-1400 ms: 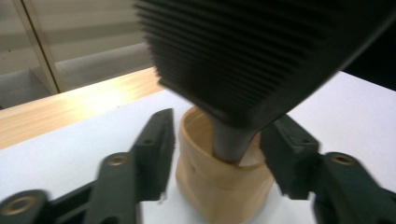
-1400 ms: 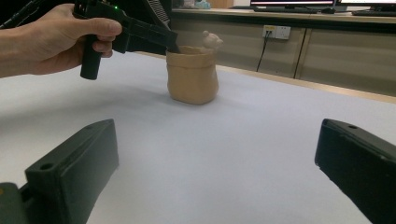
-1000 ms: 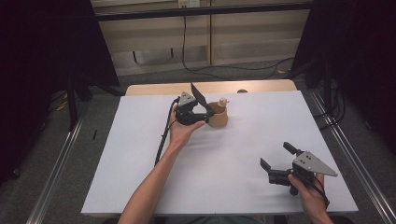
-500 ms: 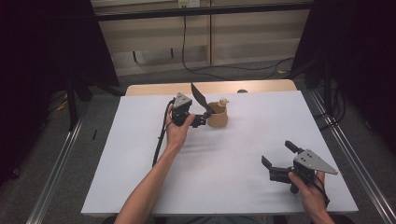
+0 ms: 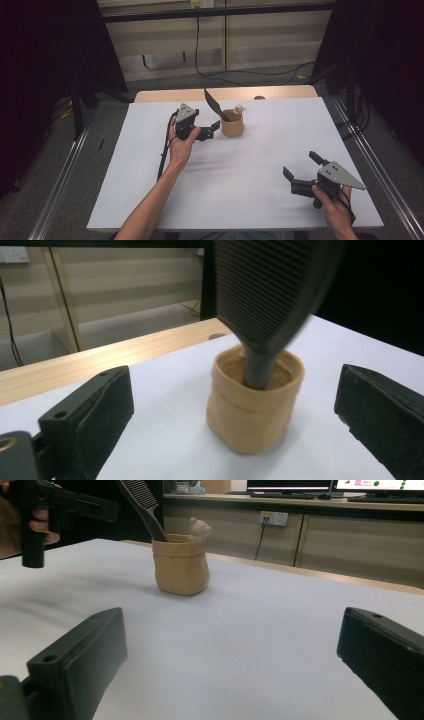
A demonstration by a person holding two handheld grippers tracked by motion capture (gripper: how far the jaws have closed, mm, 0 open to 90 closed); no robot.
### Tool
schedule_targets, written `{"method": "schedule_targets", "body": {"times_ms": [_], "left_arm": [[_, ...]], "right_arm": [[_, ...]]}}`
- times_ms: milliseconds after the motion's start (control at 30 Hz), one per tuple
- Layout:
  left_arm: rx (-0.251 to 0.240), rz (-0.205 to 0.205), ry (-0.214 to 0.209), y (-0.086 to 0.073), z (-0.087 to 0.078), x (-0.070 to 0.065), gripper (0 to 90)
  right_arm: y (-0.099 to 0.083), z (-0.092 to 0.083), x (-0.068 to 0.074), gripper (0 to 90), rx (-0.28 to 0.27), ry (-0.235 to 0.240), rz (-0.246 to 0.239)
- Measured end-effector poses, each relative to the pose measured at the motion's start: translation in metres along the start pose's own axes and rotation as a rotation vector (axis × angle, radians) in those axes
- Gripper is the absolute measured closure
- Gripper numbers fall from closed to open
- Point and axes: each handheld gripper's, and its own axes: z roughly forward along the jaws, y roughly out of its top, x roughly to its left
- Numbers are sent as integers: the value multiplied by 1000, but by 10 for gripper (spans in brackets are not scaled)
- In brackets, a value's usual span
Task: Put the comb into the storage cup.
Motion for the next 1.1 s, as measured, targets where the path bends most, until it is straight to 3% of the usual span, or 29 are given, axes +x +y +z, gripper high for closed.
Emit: {"method": "schedule_targets", "body": {"times_ms": [367, 567, 933, 1033, 1100], "left_arm": [[-52, -1, 27, -1, -28, -2, 35], [-72, 20, 7, -2, -40, -5, 33], [-123, 48, 36, -4, -61, -2, 28], [-138, 9, 42, -7, -69, 0, 24], [-139, 14, 60, -10, -74, 1, 19]], "right_arm": [[2, -3, 1, 0, -20, -18, -1], [2, -2, 2, 0, -17, -15, -1], [3, -3, 2, 0, -19, -19, -2], [3, -3, 2, 0, -19, -19, -1], [3, -4, 2, 0, -20, -19, 0]]}}
